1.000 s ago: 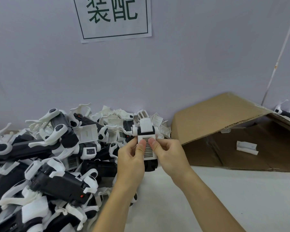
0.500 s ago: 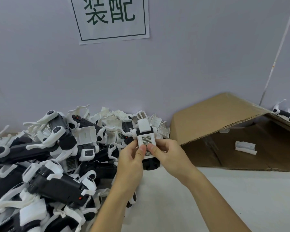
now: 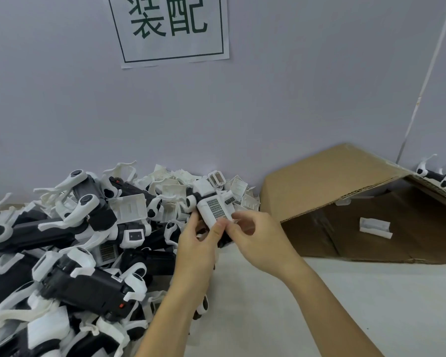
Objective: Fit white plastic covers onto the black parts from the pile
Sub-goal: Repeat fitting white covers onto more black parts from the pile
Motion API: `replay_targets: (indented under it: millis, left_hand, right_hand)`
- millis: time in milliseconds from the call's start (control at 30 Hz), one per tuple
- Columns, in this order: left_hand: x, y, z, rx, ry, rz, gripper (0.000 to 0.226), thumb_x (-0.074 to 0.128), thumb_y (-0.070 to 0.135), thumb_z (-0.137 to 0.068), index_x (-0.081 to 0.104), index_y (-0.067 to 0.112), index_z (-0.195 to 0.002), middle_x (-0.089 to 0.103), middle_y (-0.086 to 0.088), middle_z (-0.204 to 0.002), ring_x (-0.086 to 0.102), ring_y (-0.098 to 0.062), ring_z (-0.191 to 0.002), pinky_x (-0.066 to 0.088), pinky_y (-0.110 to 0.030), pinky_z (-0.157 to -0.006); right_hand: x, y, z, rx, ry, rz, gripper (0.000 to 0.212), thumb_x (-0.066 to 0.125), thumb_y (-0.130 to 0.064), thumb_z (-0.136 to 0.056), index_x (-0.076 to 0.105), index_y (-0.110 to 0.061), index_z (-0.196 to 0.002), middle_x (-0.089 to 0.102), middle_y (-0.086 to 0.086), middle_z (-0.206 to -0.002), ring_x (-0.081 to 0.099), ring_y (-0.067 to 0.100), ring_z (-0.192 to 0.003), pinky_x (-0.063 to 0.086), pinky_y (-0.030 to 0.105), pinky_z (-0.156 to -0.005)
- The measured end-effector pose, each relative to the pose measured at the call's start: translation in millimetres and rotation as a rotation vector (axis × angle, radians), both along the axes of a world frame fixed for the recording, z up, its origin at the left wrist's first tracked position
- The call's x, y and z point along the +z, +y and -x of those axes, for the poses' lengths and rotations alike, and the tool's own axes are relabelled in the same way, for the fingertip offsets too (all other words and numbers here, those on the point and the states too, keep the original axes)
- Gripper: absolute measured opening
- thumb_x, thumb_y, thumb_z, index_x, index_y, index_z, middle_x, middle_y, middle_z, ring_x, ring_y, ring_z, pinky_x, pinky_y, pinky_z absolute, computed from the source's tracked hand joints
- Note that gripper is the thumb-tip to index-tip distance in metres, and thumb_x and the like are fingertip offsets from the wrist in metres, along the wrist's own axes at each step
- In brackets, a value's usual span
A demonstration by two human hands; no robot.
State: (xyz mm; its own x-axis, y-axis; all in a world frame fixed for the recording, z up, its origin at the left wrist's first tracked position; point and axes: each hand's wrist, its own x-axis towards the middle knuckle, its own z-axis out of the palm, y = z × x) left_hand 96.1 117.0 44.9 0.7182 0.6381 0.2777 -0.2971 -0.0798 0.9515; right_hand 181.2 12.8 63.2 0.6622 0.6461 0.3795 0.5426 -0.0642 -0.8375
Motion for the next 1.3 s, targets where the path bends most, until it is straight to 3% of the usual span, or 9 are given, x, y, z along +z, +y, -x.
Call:
replay_targets:
  millis: [100, 300, 433, 567, 700, 800, 900, 1067, 1300]
  left_hand:
    - [0, -1, -1, -0.119, -0.059, 0.164, 0.043, 0.064, 0.046, -0.09, 0.063, 0.026, -0.128, 0.073, -0.003, -0.117, 0.065, -0.023, -0.106, 0.049, -0.043, -0.093]
    - [6, -4, -1, -0.24, -0.121, 0.36, 0.039, 0.056, 0.045, -0.084, 0.07, 0.025, -0.114, 0.074, 0.002, -0.117, 0.069, -0.01, -0.109, 0.056, -0.017, -0.076]
    - [5, -1, 2, -0.009, -0.15, 0.171, 0.025, 0.045, 0.022, -0.103, 0.068, 0.023, -0.112, 0.074, 0.009, -0.113, 0.066, -0.001, -0.111, 0.056, -0.018, -0.086]
    - [3, 1, 4, 0.154, -0.111, 0.042, 0.03, 0.042, 0.011, -0.105, 0.069, 0.022, -0.109, 0.073, 0.011, -0.11, 0.064, 0.0, -0.109, 0.052, -0.025, -0.092]
    - [6, -2, 4, 0.171, -0.094, 0.033, 0.033, 0.042, 0.005, -0.103, 0.071, 0.019, -0.103, 0.072, 0.008, -0.108, 0.064, -0.011, -0.11, 0.051, -0.029, -0.092]
    - [5, -1, 3, 0.176, -0.077, 0.024, 0.032, 0.042, 0.003, -0.103, 0.071, 0.016, -0.105, 0.07, 0.001, -0.112, 0.063, -0.018, -0.111, 0.051, -0.033, -0.09]
    - [4, -1, 2, 0.173, -0.06, 0.017, 0.03, 0.042, 0.004, -0.103, 0.069, 0.016, -0.108, 0.07, 0.002, -0.112, 0.064, -0.016, -0.107, 0.052, -0.034, -0.088]
    - [-1, 1, 1, 0.165, -0.012, -0.07, 0.029, 0.044, 0.001, -0.101, 0.071, 0.011, -0.099, 0.073, 0.008, -0.092, 0.068, -0.011, -0.094, 0.053, -0.032, -0.08]
    - [-5, 0, -1, 0.155, 0.075, -0.189, 0.036, 0.044, -0.007, -0.098, 0.071, 0.014, -0.086, 0.072, -0.008, -0.078, 0.068, -0.014, -0.073, 0.055, -0.028, -0.07]
  right_hand:
    - [3, 0, 5, 0.058, -0.018, 0.103, 0.018, 0.057, -0.049, -0.093, 0.064, -0.036, -0.083, 0.069, -0.019, -0.079, 0.062, 0.0, -0.073, 0.048, 0.014, -0.062]
    - [-21, 10, 2, -0.087, -0.026, 0.166, 0.027, 0.063, -0.046, -0.091, 0.059, -0.021, -0.101, 0.067, -0.01, -0.094, 0.062, 0.005, -0.083, 0.044, 0.011, -0.062]
    - [-29, 15, -3, -0.158, 0.27, 0.04, 0.027, 0.063, -0.047, -0.087, 0.064, -0.021, -0.079, 0.063, -0.012, -0.068, 0.061, 0.006, -0.065, 0.051, 0.019, -0.059]
    - [-22, 12, -13, -0.108, 0.851, -0.057, 0.031, 0.06, -0.036, -0.094, 0.066, -0.006, -0.089, 0.058, 0.008, -0.084, 0.064, 0.021, -0.062, 0.059, 0.029, -0.061]
    - [24, -1, -40, 0.079, 1.046, -0.612, 0.022, 0.042, -0.009, -0.094, 0.058, -0.008, -0.11, 0.064, 0.011, -0.117, 0.06, 0.023, -0.07, 0.056, 0.032, -0.06]
    - [66, -29, -75, 0.057, 1.003, -0.959, 0.036, 0.043, -0.023, -0.102, 0.047, -0.007, -0.134, 0.047, 0.025, -0.132, 0.061, 0.038, -0.103, 0.053, 0.05, -0.095]
    - [70, -44, -81, 0.051, 0.979, -0.801, 0.071, 0.044, -0.05, -0.102, 0.03, 0.003, -0.147, 0.038, 0.033, -0.146, 0.054, 0.047, -0.122, 0.049, 0.051, -0.102]
    - [-2, -6, -35, -0.046, 0.787, -0.327, 0.014, 0.05, -0.015, -0.103, 0.06, -0.006, -0.104, 0.068, 0.014, -0.097, 0.07, 0.02, -0.07, 0.054, 0.023, -0.056]
    - [-80, 22, -5, -0.131, 0.242, 0.054, 0.026, 0.053, -0.006, -0.096, 0.073, -0.017, -0.109, 0.071, -0.002, -0.089, 0.068, 0.008, -0.075, 0.059, 0.029, -0.074]
